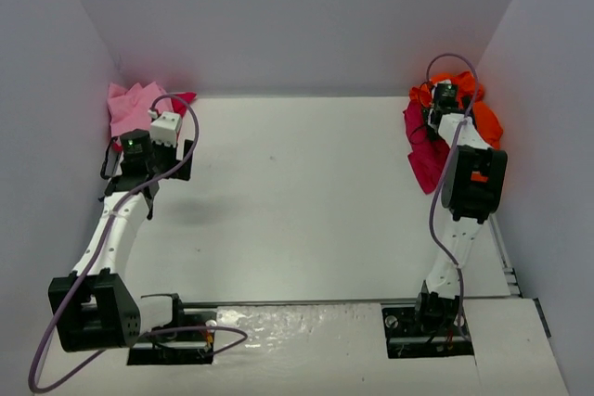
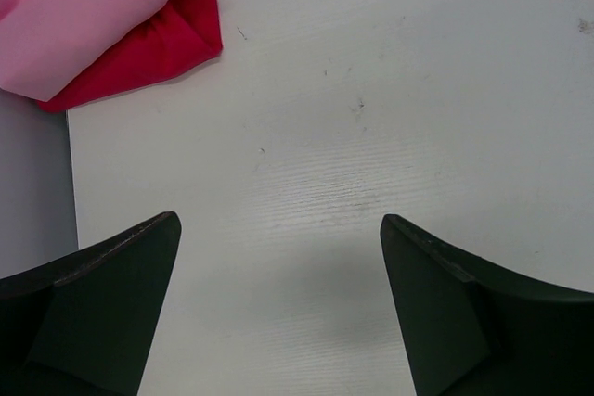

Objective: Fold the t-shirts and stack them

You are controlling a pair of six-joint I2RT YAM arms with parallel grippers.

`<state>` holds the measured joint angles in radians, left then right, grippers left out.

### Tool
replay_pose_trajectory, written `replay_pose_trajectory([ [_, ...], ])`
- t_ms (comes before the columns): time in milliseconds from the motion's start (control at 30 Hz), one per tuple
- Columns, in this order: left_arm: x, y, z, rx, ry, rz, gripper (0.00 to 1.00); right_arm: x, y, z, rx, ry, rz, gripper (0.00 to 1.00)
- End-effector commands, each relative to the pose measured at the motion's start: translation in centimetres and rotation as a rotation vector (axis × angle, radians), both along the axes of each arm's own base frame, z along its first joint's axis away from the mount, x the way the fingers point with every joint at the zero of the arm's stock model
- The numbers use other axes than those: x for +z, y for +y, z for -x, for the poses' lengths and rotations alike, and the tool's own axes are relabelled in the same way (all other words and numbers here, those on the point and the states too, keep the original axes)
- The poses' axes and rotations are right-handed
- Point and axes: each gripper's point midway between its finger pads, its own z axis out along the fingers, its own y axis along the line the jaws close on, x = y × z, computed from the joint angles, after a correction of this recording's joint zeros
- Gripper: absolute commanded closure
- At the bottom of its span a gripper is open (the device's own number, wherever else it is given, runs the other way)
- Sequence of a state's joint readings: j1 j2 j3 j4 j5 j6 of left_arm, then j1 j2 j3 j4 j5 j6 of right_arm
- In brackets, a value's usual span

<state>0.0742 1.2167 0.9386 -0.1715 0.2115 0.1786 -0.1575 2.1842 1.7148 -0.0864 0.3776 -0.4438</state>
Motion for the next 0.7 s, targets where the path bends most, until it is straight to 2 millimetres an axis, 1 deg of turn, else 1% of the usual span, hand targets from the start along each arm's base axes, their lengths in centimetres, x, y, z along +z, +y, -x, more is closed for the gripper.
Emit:
replay_pose_trajectory([
  [0,2.8,0.4,-1.5,0.004,-0.098,-0.017,0.13,2.6,-0.9,1.5,0.005,-0.029,0.013,0.29],
  [133,2.2,0.2,-1.4,0.004,-0.089,-0.002,0.13,2.3,-2.4,3.4,0.011,0.008,0.001,0.30],
  [200,2.0,0.2,-1.2,0.002,-0.092,-0.005,0.13,1.9,-3.3,4.0,0.004,0.027,0.003,0.37],
  [267,1.8,0.3,-1.0,0.002,-0.105,-0.014,0.13,1.4,-4.1,4.5,-0.009,0.044,0.008,0.41],
  [333,1.3,0.5,-0.9,0.003,-0.097,-0.028,0.13,1.3,-4.4,4.6,-0.012,0.045,0.000,0.38],
  [400,0.9,0.6,-1.0,0.007,-0.085,-0.035,0.13,1.5,-4.3,4.5,-0.014,0.034,-0.010,0.31],
  [467,0.5,0.6,-1.2,0.006,-0.077,-0.032,0.13,2.5,-4.3,4.2,-0.021,0.007,-0.016,0.29],
  [500,0.2,0.6,-1.3,0.004,-0.068,-0.030,0.13,3.1,-4.0,4.0,-0.012,-0.012,-0.029,0.25],
  [600,-0.3,0.5,-1.4,0.001,-0.060,-0.024,0.13,6.3,-2.7,3.7,0.051,-0.098,-0.075,0.14],
  [633,-0.4,0.4,-1.4,-0.001,-0.060,-0.023,0.13,6.9,-2.2,3.5,0.072,-0.119,-0.093,0.13],
  [667,-0.4,0.5,-1.4,0.000,-0.064,-0.024,0.13,8.2,-2.0,3.6,0.076,-0.150,-0.098,0.12],
])
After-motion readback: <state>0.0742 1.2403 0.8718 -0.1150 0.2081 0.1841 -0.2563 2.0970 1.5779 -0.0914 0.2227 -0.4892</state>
